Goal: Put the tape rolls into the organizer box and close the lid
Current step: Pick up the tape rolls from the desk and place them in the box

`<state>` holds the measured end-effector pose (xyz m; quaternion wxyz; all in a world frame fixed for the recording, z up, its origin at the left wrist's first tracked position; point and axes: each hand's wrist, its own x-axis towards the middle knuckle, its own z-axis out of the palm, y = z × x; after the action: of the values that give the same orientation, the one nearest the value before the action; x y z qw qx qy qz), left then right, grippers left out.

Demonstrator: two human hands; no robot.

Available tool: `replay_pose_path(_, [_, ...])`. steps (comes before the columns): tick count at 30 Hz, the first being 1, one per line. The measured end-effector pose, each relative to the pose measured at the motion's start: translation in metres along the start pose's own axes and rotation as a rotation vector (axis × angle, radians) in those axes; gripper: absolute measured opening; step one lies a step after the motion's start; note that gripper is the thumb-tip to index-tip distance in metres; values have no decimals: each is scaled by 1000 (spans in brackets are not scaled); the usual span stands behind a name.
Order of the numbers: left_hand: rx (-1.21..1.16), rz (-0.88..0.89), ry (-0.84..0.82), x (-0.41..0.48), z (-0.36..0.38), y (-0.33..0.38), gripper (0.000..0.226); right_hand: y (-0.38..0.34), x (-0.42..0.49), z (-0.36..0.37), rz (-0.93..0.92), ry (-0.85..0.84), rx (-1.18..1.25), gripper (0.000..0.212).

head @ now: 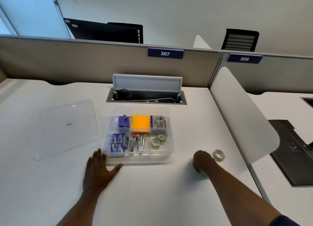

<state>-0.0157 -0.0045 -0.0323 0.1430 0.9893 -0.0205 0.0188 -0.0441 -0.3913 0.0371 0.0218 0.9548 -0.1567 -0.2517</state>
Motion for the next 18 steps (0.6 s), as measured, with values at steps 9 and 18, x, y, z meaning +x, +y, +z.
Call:
replay_pose_path(9, [12, -7, -48, 1, 0, -2, 104, -37, 7, -41, 28, 377, 547, 24])
replay_pose_path(18, [-3, -10, -72, 1, -2, -4, 104, -83, 9, -72, -412, 281, 521, 31])
